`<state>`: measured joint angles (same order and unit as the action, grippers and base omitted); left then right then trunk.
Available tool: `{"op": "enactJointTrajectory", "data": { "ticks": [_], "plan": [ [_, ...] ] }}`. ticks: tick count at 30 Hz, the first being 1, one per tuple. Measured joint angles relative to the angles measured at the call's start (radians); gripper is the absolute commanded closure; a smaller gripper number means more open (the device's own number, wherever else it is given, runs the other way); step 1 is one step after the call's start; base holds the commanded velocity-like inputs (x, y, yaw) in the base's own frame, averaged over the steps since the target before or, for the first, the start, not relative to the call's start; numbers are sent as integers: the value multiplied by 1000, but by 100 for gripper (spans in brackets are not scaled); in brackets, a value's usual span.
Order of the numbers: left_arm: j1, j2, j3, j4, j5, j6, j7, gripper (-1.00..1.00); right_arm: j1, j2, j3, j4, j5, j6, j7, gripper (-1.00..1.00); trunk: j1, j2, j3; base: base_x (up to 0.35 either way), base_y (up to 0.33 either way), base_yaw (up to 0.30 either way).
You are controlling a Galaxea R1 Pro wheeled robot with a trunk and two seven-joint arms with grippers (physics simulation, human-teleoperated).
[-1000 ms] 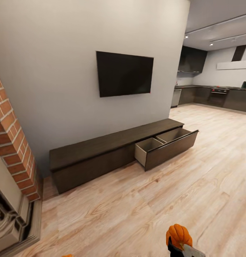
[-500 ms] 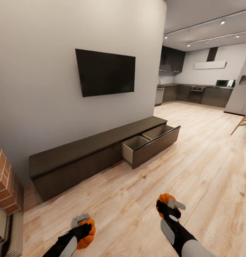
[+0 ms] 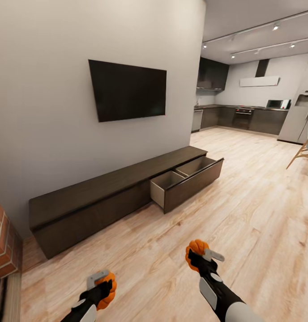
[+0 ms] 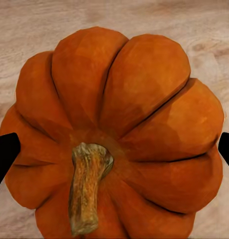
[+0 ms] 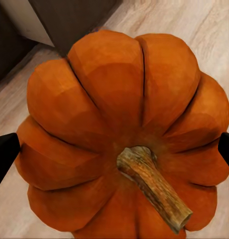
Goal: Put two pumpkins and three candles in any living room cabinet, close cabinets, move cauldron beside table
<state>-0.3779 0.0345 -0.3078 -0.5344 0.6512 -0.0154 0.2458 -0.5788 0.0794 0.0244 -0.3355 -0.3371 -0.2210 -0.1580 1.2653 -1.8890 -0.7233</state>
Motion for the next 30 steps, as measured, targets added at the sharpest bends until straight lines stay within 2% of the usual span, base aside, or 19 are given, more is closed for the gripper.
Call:
{"op": "enactJointTrajectory", "data": {
  "ticks": [5,7,8,9,11,12,19,30],
  "plan": [
    [1,0,-24,46,0,-9,1,100,1,-11,-1,71,-2,-43,4,100,0,0,0,319,0,0],
    [1,1,-25,89,0,-13,2,100,1,-13,-2,115,-3,-94,4,100,0,0,0,321,0,0],
    [1,1,-25,130,-3,-23,3,100,1,-17,-5,145,-3,-148,3,100,0,0,0,321,-6,0],
    [1,0,-26,205,-5,-71,4,100,2,-27,-1,205,0,-229,3,100,0,0,0,321,-48,0],
    [2,-27,-46,275,2,-136,3,100,5,-27,-7,268,-6,-273,3,100,0,0,0,321,-104,-104],
    [1,-51,-86,309,-4,-190,2,100,6,-22,5,308,3,-359,3,100,0,0,0,321,-123,-220],
    [1,-56,-87,315,-2,-198,4,100,6,-13,1,322,0,-374,3,100,0,0,0,321,-131,-257],
    [1,-67,-89,330,-3,-199,4,100,6,-15,1,322,-1,-374,4,100,0,0,0,321,-137,-269]
  ]
}}
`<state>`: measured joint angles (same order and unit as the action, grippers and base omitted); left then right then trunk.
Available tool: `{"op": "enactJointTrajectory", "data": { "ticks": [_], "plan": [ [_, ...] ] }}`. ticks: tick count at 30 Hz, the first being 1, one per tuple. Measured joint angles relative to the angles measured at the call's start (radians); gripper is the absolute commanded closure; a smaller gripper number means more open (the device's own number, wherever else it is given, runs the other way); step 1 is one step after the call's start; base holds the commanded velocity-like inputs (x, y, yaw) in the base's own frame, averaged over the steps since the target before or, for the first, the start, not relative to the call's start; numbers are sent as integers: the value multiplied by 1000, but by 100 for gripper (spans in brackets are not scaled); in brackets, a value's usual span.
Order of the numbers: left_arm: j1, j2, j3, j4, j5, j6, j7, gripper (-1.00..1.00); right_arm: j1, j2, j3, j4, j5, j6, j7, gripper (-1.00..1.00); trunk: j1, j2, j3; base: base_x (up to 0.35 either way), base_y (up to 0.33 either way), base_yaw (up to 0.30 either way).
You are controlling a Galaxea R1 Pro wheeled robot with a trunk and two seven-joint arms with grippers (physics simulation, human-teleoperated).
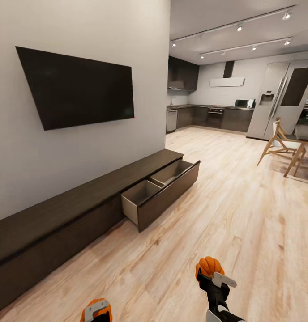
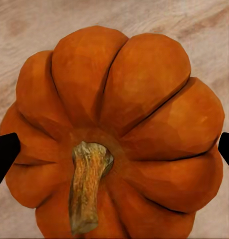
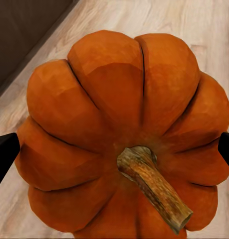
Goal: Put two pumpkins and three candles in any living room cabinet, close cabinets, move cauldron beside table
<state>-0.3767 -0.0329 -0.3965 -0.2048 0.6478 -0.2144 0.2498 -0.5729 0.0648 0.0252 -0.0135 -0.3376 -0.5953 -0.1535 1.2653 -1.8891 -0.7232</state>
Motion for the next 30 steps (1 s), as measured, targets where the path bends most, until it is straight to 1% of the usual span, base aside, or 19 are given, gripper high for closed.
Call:
{"op": "enactJointTrajectory", "data": {
  "ticks": [30],
  "plan": [
    [0,-3,-1,2,0,1,0,100,0,-1,0,0,3,0,0,100,0,0,0,321,-139,-272]
  ]
}}
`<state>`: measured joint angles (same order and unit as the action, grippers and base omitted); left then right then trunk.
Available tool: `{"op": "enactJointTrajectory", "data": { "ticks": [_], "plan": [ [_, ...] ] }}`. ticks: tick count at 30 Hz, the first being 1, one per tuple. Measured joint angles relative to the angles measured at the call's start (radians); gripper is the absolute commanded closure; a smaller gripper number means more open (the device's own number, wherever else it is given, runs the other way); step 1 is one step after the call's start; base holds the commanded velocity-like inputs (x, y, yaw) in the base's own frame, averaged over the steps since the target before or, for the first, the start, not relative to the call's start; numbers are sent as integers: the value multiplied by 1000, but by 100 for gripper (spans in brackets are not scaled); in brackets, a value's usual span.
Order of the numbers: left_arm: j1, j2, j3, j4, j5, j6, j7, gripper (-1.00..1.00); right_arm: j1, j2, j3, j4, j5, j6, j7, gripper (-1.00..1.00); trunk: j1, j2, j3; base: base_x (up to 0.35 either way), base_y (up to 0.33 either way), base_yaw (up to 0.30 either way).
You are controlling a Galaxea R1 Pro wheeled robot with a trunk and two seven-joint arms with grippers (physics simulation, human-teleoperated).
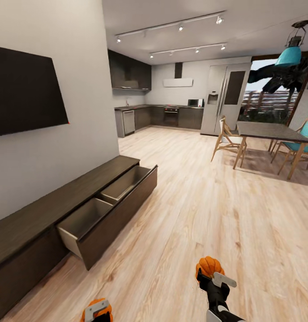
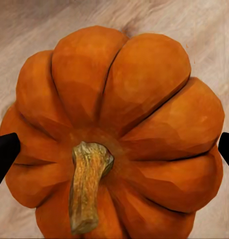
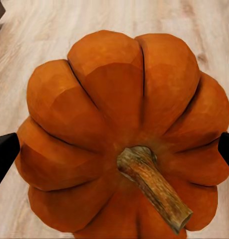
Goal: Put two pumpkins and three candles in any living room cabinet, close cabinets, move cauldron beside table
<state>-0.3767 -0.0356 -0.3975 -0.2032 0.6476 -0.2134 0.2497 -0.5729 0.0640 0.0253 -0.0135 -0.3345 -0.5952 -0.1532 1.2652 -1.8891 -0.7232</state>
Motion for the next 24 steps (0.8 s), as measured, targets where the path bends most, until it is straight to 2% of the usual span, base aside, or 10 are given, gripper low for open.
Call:
{"op": "enactJointTrajectory", "data": {
  "ticks": [18,24],
  "plan": [
    [0,0,-1,0,0,0,0,100,0,1,-1,0,0,0,0,100,0,0,0,321,-136,-270],
    [0,0,-1,0,0,0,0,100,0,3,2,2,3,0,2,100,0,0,0,321,-82,-67]
  ]
}}
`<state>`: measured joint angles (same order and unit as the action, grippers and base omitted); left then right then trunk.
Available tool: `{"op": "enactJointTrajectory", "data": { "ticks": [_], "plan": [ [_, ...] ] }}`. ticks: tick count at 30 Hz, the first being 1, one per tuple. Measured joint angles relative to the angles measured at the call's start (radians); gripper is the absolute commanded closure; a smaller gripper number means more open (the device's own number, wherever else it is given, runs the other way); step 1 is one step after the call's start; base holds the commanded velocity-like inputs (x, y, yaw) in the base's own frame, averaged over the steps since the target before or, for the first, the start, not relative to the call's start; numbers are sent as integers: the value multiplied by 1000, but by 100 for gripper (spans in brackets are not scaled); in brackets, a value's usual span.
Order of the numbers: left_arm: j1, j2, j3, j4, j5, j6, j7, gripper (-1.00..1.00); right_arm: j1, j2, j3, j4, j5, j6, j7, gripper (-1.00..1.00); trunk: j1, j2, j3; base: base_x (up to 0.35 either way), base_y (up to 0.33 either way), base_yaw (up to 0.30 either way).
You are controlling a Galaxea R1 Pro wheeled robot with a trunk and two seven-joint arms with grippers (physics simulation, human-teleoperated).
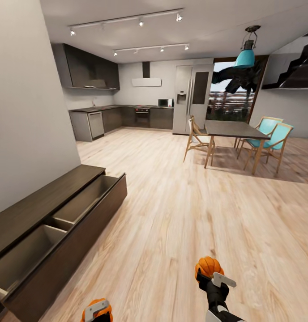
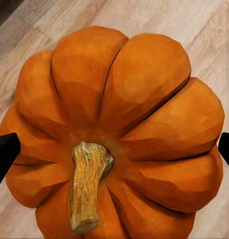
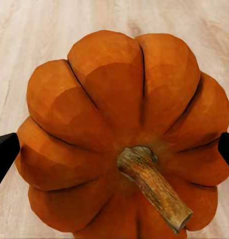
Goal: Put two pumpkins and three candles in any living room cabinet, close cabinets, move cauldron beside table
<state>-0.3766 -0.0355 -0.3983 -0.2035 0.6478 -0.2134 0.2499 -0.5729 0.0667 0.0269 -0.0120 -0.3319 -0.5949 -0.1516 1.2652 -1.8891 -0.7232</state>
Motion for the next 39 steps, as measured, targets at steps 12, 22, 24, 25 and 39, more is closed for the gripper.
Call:
{"op": "enactJointTrajectory", "data": {
  "ticks": [12,22,24,25,39],
  "plan": [
    [0,0,0,1,0,0,0,100,0,-5,-2,0,0,1,0,100,0,0,0,321,-77,-2],
    [0,0,0,1,0,0,0,100,0,-6,-2,0,1,0,0,100,0,0,0,321,-109,0],
    [0,0,0,1,0,0,0,100,0,-7,-2,0,0,-1,0,100,0,0,0,321,-132,0],
    [0,0,1,2,0,0,0,100,0,-7,-2,0,0,-1,0,100,0,0,0,321,-132,0],
    [0,1,1,1,0,0,0,100,0,-4,-2,0,-1,-1,-2,100,0,0,8,321,-137,145]
  ]
}}
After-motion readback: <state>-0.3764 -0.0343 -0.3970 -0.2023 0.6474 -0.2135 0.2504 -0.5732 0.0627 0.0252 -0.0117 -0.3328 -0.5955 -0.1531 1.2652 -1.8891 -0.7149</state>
